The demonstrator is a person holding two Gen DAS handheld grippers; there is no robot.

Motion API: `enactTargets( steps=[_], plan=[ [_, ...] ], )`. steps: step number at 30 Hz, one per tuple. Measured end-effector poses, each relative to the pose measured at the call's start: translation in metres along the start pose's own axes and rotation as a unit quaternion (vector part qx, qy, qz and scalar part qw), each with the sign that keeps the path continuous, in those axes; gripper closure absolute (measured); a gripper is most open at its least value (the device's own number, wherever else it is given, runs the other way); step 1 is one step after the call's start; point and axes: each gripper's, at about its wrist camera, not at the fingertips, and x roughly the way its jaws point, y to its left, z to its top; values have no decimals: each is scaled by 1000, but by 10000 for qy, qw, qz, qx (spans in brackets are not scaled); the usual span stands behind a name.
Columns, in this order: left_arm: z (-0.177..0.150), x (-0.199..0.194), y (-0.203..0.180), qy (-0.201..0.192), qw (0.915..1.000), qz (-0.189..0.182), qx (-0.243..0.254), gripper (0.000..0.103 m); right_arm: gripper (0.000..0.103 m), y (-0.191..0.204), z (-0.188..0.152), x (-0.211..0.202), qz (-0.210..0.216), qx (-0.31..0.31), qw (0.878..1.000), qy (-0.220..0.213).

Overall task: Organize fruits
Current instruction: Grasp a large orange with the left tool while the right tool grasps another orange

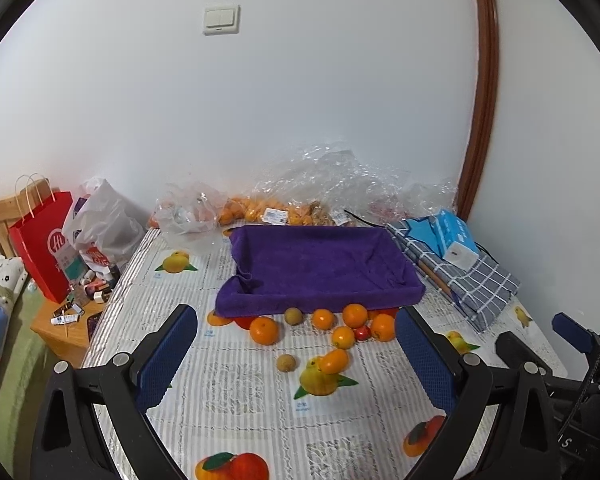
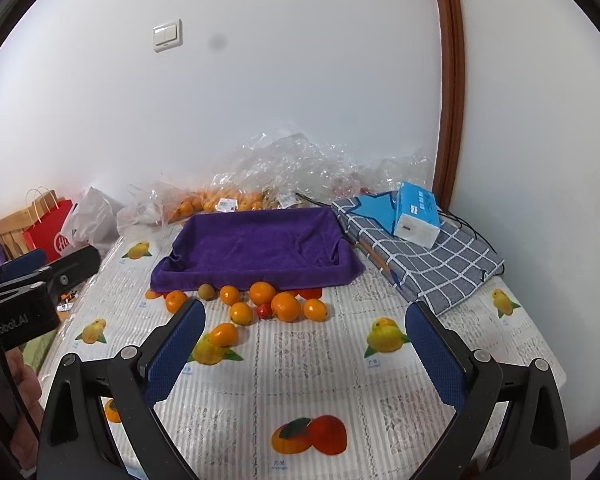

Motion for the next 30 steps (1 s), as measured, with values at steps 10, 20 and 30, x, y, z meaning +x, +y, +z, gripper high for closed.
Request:
enactTargets(
  steps=[10,20,30],
  plan=[
    [-19,62,27,566,9982,204,-4,6,6,-9,-21,58,186,-19,9988,449],
    [-56,126,52,1207,9923,242,-136,9,28,-28,-49,125,86,200,9934,1125],
    [-63,180,66,1570,9868,-48,-407,20,56,-31,-51,181,126,90,9911,1323]
  ],
)
